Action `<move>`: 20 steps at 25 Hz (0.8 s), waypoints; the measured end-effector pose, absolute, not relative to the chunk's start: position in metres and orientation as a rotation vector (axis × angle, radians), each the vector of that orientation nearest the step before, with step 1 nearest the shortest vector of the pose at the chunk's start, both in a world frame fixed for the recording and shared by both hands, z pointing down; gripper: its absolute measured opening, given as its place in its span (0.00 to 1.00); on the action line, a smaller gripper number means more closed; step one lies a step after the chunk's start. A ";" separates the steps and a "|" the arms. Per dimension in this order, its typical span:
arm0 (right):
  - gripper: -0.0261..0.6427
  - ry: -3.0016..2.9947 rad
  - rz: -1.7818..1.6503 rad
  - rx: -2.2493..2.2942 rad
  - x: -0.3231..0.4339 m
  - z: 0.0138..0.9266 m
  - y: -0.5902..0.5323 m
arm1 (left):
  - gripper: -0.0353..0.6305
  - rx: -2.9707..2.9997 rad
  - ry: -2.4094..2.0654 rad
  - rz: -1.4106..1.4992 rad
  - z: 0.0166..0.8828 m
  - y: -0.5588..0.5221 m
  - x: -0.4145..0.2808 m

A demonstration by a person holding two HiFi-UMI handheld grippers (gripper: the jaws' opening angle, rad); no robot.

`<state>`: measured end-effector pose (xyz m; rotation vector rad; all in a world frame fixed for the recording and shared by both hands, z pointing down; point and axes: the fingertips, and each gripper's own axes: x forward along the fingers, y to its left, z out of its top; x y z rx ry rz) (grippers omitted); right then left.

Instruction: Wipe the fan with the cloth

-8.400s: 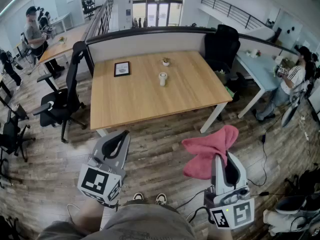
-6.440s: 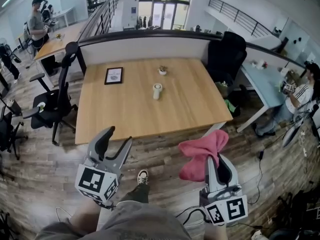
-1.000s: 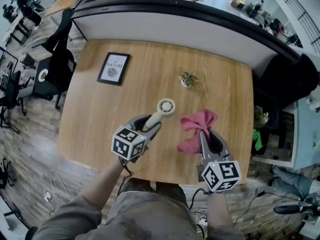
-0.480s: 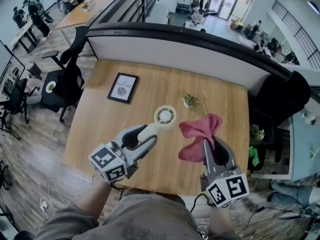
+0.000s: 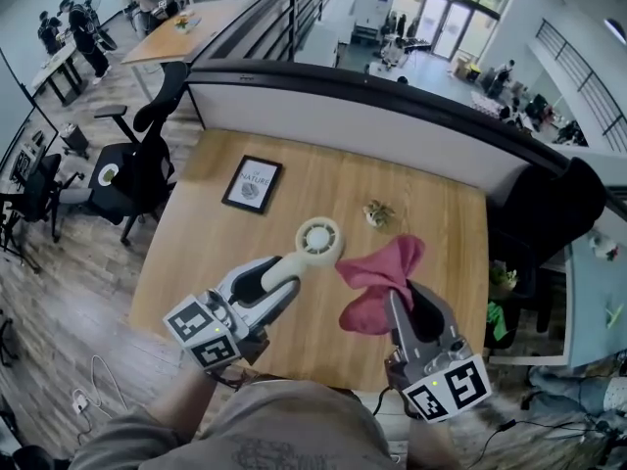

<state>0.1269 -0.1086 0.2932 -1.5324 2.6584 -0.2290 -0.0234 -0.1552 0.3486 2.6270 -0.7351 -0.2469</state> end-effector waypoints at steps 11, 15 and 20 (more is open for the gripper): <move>0.14 2.706 -0.214 -1.284 0.094 0.286 -0.115 | 0.33 2.582 -0.544 -0.380 0.332 -0.131 -0.011; 0.14 2.677 -0.245 -1.294 0.107 0.290 -0.126 | 0.33 2.606 -0.459 -0.404 0.323 -0.121 -0.008; 0.14 2.673 -0.305 -1.323 0.123 0.304 -0.144 | 0.33 2.625 -0.378 -0.418 0.317 -0.112 -0.006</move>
